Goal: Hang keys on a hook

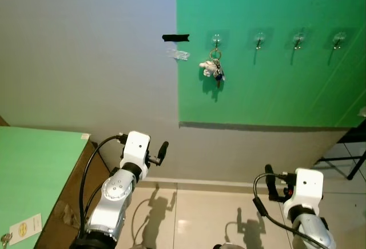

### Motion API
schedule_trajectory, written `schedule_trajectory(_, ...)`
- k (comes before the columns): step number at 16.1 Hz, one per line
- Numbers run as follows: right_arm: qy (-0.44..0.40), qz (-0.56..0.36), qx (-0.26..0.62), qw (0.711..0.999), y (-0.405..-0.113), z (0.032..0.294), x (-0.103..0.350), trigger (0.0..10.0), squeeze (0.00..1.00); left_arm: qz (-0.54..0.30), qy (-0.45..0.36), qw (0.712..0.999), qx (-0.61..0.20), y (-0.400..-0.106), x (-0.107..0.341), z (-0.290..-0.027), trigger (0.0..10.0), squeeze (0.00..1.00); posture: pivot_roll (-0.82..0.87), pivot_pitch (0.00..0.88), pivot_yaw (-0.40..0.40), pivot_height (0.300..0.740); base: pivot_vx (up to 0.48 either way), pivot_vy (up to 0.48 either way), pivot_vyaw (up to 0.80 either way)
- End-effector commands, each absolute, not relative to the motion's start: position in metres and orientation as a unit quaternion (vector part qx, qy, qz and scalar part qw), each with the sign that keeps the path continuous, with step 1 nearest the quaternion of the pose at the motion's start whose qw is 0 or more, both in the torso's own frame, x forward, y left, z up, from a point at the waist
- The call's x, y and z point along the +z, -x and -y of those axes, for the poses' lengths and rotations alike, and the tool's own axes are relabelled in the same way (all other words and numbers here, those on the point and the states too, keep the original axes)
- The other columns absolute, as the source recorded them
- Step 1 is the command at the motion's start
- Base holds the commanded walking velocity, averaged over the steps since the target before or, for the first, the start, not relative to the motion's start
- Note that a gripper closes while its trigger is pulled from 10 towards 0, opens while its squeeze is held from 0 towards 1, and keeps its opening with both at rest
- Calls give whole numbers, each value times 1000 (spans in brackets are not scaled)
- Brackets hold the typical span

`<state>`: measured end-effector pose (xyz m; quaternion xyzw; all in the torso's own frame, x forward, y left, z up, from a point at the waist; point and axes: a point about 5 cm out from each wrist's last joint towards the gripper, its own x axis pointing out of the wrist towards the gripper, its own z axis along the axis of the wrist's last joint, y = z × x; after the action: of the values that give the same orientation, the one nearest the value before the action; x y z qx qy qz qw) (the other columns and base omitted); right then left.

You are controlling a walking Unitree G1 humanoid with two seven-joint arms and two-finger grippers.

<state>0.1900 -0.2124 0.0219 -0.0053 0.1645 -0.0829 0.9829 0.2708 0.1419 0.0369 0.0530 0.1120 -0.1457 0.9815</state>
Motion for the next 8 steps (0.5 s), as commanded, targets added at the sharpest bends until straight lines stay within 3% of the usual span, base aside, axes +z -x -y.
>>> schedule_trajectory(1, 0, -145, -82, 986, -199, 211, 30, 10000, 0, -93, -47, 983, -154, -275, 46, -136, 10000, 0, -163, 0, 31, 740, 0, 0, 0)
schedule_trajectory(6, -7, -127, -68, 990, -223, 207, 37, 10000, 0, -79, -31, 984, -159, -284, 56, -128, 10000, 0, -155, 0, 25, 740, 0, 0, 0)
schedule_trajectory(8, -8, -125, -65, 990, -226, 205, 38, 10000, 0, -80, -28, 983, -160, -285, 56, -128, 10000, 0, -152, 0, 23, 740, 0, 478, 0)
